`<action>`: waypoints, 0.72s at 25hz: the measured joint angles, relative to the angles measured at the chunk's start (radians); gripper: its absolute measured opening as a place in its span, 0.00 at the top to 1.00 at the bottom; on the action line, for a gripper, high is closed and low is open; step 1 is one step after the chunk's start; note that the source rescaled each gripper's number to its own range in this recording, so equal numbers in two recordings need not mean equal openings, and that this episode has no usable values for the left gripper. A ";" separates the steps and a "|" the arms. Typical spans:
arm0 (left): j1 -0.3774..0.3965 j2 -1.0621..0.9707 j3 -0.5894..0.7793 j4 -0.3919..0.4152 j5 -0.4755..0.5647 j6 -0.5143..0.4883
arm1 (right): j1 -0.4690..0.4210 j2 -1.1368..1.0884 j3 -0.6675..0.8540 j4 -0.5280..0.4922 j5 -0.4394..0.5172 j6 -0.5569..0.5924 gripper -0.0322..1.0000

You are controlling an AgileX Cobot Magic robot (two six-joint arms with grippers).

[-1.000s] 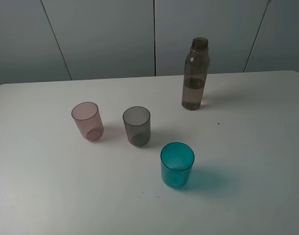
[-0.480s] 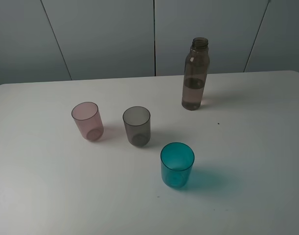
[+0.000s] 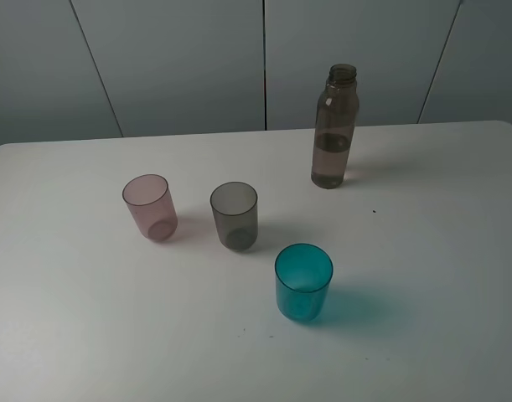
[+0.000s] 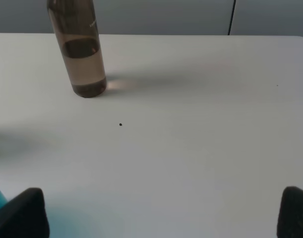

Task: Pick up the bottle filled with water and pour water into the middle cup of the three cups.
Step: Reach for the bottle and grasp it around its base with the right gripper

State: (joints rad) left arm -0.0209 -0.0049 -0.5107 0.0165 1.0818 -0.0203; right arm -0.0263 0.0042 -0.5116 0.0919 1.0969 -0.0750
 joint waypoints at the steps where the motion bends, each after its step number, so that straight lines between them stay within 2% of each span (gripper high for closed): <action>1: 0.000 0.000 0.000 0.000 0.000 0.000 | 0.000 0.000 0.000 0.000 0.000 0.000 0.00; 18: 0.000 0.000 0.000 0.000 0.000 0.000 | 0.000 0.000 0.000 0.000 0.000 0.000 0.00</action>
State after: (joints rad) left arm -0.0209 -0.0049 -0.5107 0.0165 1.0818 -0.0203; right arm -0.0263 0.0042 -0.5116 0.0919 1.0969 -0.0750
